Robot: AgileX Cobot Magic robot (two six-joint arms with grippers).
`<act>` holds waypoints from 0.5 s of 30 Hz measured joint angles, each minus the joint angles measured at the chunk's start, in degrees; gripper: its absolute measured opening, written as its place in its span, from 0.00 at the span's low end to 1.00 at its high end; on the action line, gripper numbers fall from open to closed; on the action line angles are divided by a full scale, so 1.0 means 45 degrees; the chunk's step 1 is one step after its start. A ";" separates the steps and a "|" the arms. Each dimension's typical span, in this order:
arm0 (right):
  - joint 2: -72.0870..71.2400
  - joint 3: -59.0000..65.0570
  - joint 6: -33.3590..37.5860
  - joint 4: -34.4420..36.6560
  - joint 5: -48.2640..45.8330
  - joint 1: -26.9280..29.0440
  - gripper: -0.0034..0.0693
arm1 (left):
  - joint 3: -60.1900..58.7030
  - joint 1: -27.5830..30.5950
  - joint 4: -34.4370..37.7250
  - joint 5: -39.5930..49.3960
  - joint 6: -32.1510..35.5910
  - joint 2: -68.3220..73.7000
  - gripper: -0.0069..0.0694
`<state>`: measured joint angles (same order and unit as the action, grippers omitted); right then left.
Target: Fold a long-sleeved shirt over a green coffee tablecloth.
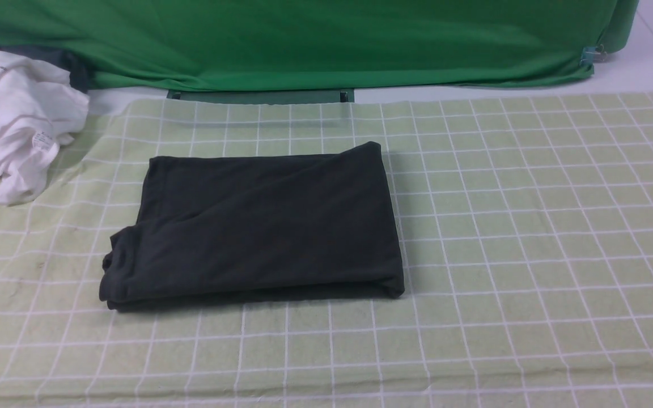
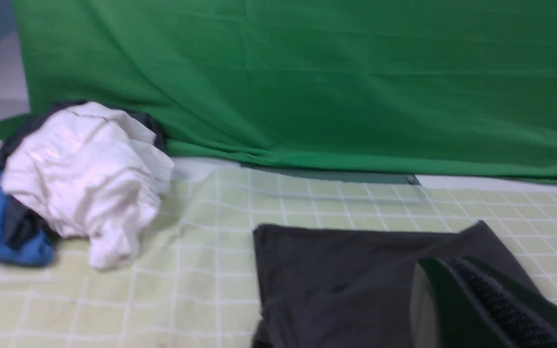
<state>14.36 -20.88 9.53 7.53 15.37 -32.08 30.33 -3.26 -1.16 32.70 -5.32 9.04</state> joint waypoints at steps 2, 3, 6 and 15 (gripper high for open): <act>0.0000 0.0000 0.0000 0.0000 0.0000 0.0000 0.36 | -0.0484 0.0307 0.0372 -0.0860 0.0713 -0.0254 0.11; 0.0000 0.0000 0.0000 0.0000 0.0000 0.0000 0.36 | -0.0713 0.0454 0.0598 -0.1342 0.1182 -0.0422 0.11; 0.0000 0.0000 0.0000 0.0000 0.0000 0.0000 0.36 | -0.2334 0.1297 0.1791 -0.2927 0.2562 -0.1239 0.11; 0.0000 0.0000 0.0000 0.0000 0.0000 0.0000 0.37 | -0.6660 0.2282 0.1580 -0.4202 0.3366 -0.2008 0.11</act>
<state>14.36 -20.88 9.53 7.53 15.37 -32.08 0.36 7.01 5.95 13.79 9.83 0.00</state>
